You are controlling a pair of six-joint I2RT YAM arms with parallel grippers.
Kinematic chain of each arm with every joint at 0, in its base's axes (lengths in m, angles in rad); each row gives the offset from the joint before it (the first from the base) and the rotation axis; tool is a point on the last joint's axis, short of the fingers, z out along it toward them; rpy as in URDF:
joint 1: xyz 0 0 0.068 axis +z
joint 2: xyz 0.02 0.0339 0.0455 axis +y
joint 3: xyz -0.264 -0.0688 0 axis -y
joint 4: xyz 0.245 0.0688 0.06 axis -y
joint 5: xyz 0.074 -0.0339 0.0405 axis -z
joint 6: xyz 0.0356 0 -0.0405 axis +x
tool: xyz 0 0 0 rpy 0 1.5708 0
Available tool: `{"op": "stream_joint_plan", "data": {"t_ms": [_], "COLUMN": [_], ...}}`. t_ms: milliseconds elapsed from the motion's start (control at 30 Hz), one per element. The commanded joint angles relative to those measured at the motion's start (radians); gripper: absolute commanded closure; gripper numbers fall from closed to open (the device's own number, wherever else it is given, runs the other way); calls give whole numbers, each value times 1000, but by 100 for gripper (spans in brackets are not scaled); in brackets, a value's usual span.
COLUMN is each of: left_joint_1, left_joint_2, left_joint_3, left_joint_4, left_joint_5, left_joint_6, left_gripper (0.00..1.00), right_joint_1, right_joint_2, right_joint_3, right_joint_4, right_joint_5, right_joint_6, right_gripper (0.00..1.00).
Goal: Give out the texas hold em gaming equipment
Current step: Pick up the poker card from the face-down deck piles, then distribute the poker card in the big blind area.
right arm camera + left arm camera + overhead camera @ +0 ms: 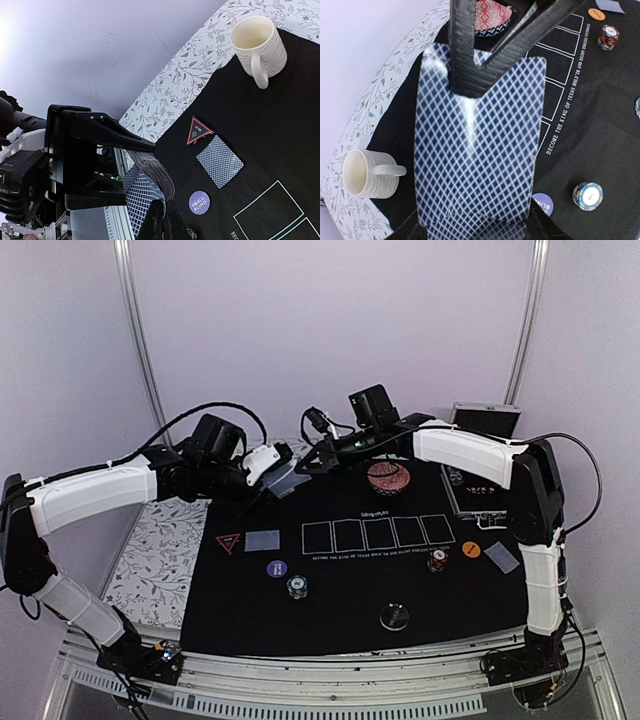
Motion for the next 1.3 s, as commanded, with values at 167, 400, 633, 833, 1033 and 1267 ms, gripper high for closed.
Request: {"op": "stream_joint_plan", "data": {"t_ms": [167, 400, 633, 833, 1033, 1267], "left_joint_1": [5, 5, 5, 5, 5, 5], "left_joint_2": [-9, -7, -8, -7, -4, -5], "left_joint_3": [20, 22, 22, 23, 23, 22], "left_joint_4": [31, 30, 28, 26, 26, 26], "left_joint_5": [9, 7, 9, 11, 18, 10], "left_joint_6": [6, 6, 4, 4, 2, 5], "left_gripper": [48, 48, 48, 48, 48, 48], "right_joint_1": [-70, -150, -497, -889, -1107, -1112], "right_joint_2": [-187, -388, -779, -1102, -1141, -1063], "right_joint_3": [-79, -229, -689, -1156, -1410, -1474], "right_joint_4": [-84, -82, -35, -17, 75, 200], "right_joint_5": [158, 204, 329, 365, 314, 345], "right_joint_6": [-20, 1, 159, 266, 247, 249], "right_gripper": [98, 98, 98, 98, 98, 98]}}
